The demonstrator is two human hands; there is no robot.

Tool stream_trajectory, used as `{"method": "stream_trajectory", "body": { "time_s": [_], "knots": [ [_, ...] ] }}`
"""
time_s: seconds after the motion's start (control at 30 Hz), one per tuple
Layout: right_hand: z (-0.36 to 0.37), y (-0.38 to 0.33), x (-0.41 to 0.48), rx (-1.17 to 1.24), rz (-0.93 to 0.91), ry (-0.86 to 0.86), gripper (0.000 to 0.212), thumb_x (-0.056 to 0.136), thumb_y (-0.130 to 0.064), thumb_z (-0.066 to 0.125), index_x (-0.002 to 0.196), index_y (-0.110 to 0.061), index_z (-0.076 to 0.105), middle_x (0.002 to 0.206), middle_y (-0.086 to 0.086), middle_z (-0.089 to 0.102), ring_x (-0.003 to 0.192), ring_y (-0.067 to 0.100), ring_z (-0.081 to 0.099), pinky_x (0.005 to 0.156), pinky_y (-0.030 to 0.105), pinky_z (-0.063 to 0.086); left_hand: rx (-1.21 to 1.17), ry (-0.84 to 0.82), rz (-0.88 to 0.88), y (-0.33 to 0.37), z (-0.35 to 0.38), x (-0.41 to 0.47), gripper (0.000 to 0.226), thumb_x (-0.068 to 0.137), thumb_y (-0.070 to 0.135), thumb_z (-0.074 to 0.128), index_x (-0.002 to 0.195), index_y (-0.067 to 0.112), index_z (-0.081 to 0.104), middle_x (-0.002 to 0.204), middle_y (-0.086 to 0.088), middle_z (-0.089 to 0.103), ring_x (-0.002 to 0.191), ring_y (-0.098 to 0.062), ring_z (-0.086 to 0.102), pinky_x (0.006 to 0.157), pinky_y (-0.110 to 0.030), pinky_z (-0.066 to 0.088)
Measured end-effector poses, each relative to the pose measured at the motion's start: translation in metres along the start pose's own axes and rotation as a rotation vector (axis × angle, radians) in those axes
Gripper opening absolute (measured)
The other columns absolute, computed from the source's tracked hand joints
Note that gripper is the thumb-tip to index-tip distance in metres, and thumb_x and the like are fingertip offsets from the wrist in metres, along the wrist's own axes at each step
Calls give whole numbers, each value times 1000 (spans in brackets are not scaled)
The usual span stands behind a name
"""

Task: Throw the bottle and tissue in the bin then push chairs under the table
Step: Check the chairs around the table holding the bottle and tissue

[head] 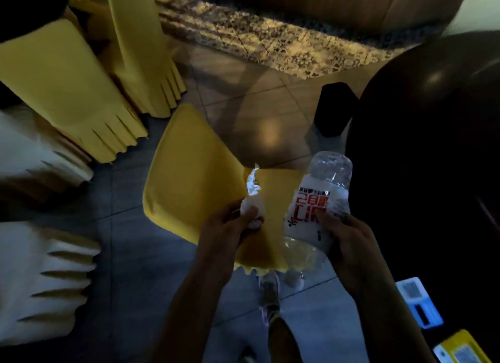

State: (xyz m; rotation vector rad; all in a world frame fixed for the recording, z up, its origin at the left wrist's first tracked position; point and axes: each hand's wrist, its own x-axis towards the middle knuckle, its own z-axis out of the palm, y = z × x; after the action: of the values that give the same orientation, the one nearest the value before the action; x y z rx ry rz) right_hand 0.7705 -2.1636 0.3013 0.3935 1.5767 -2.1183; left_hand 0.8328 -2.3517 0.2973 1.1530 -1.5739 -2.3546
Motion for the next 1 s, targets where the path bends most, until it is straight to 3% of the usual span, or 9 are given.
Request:
{"method": "stream_trajectory", "body": {
  "time_s": [0.2,0.33,0.43,0.53,0.63,0.8,0.9,0.93,1.0],
  "knots": [
    [7,-12,131,-72,96,-32,24,98,-8,57,117,-2,70,111,16,78,105,30,75,86,45,58,127,31,-81,-1,36,123,17,90,10,70,107,5,74,89,-8,78,82,-14,73,76,-24,61],
    [4,-10,216,-145,145,-39,18,97,-12,63,112,-7,72,110,16,78,96,25,77,90,44,58,281,63,-136,-22,50,214,10,88,19,75,97,22,76,97,-4,79,97,-22,74,91,-39,60],
    [2,7,278,-141,218,-42,20,94,-10,66,112,-6,72,108,15,78,97,27,77,97,50,56,421,105,-184,-49,55,278,11,87,28,77,97,22,77,93,-4,79,93,-23,73,95,-47,57],
    [2,25,324,-96,316,-63,34,86,-8,67,120,-2,68,112,19,77,108,36,73,100,53,54,506,126,-192,-77,56,330,33,90,26,74,115,6,73,102,-11,76,82,-18,70,75,-32,56],
    [0,43,362,-86,363,-65,30,85,-9,66,115,-4,70,110,17,78,105,34,74,98,50,55,548,146,-249,-106,56,380,33,92,22,71,120,4,69,101,-5,71,74,-10,64,55,-19,49],
    [-6,67,397,-103,399,-65,25,91,-9,64,115,-7,71,108,14,79,102,30,76,93,44,56,719,78,-303,-155,46,445,28,96,21,66,118,4,67,86,5,61,87,-15,66,54,-12,45],
    [-8,75,404,-130,422,-71,25,93,-11,64,116,-10,71,106,11,79,100,27,76,93,44,57,801,94,-324,-178,42,460,26,96,19,66,117,3,67,84,5,56,65,-1,60,48,-10,45],
    [-8,77,405,-139,429,-68,24,93,-11,63,115,-11,72,105,10,80,99,26,77,93,44,57,816,119,-310,-183,40,462,24,94,18,68,114,4,68,85,4,57,60,1,59,49,-11,46],
    [-7,80,406,-142,440,-57,24,92,-11,64,114,-11,72,105,10,80,99,27,76,94,45,56,827,133,-287,-189,39,466,23,93,19,71,112,7,71,92,0,62,78,-10,66,68,-25,54]
  ]
}}
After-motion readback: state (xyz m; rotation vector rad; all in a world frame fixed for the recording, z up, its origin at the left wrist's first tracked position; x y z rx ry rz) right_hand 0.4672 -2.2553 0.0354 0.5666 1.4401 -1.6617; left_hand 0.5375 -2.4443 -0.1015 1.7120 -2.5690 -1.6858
